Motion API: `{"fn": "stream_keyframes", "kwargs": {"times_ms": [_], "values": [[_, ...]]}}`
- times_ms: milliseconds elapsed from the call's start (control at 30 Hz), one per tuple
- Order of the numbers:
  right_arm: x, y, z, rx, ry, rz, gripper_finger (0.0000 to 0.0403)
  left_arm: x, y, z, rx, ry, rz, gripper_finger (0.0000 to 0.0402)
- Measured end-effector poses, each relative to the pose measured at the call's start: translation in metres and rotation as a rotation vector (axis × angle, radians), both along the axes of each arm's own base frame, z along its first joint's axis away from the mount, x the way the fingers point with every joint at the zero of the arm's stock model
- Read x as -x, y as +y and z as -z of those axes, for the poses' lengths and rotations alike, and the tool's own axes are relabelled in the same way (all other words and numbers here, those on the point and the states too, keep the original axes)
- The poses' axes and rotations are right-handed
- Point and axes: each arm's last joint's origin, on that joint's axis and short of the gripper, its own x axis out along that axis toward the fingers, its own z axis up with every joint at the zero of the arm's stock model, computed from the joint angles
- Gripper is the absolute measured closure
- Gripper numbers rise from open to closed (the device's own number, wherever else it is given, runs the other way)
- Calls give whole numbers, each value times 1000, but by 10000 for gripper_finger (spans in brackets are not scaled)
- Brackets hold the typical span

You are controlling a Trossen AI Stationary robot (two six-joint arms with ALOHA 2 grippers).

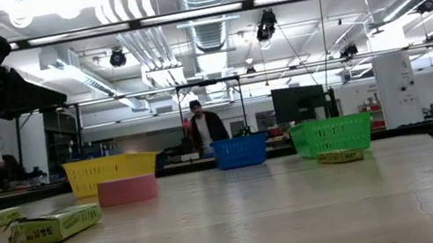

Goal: Pick and place Stapler, Stapler remover, tape
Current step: Put the top red tape into the green basket

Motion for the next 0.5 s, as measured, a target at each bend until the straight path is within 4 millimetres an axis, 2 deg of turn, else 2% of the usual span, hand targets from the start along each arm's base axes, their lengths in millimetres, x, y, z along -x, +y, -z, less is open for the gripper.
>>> {"fn": "stream_keyframes", "kwargs": {"times_ms": [200,500], "values": [[-10,12,16,23,84,-26,226,0,0,0,0,-2,0,381],[5,-3,35,23,120,27,223,0,0,0,1,-4,2,381]]}}
